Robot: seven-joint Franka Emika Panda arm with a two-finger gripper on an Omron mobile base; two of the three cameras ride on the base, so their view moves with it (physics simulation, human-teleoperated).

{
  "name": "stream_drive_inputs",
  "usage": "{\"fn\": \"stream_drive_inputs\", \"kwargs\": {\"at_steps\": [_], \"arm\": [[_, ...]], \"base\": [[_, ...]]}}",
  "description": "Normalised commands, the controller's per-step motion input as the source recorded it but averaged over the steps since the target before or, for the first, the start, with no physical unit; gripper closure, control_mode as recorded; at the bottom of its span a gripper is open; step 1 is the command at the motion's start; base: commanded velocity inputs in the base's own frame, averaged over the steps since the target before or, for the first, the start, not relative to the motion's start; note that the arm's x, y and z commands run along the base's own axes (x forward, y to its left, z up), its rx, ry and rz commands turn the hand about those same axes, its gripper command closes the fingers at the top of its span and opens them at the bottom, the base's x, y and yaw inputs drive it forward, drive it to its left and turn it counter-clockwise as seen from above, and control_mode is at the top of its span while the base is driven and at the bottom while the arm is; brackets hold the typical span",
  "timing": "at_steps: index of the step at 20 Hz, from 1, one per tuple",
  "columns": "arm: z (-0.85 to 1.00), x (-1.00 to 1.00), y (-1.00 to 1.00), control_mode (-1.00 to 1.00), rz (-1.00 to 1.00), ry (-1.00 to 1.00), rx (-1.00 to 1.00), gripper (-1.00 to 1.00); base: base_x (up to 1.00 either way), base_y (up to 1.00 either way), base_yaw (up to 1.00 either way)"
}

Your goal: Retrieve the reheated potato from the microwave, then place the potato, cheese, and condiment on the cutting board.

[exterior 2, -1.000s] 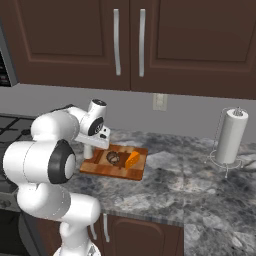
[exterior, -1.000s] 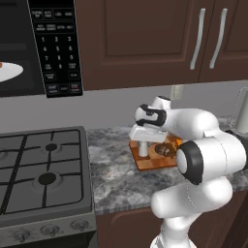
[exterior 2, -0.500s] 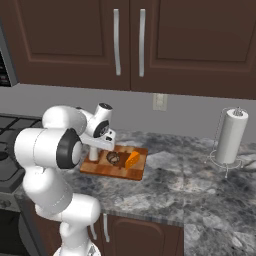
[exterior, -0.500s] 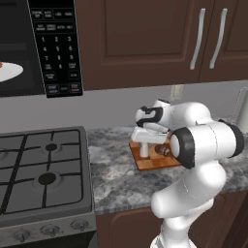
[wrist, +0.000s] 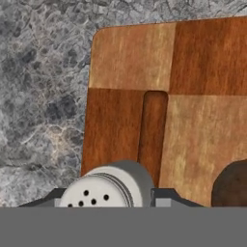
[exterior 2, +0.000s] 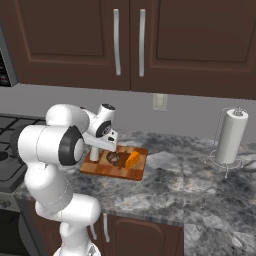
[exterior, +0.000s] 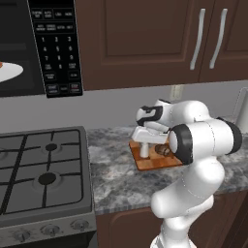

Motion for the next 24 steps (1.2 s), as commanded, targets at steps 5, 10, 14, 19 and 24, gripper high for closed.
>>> {"fn": "stream_drive_inputs", "kwargs": {"at_steps": [5, 10, 14, 19, 24], "arm": [[0.0, -0.15, -0.01, -1.0, 0.0, -0.01, 0.0, -1.0], [0.0, -0.2, 0.0, -1.0, 0.0, -0.02, 0.0, -1.0], [0.08, -0.41, 0.0, -1.0, 0.0, -0.05, 0.0, -1.0], [0.17, -0.74, 0.0, -1.0, 0.0, -0.1, 0.0, -1.0], [0.24, -0.99, -0.03, -1.0, 0.0, -0.12, 0.0, -1.0]], "base": [[0.0, 0.0, 0.0], [0.0, 0.0, 0.0], [0.0, 0.0, 0.0], [0.0, 0.0, 0.0], [0.0, 0.0, 0.0]]}}
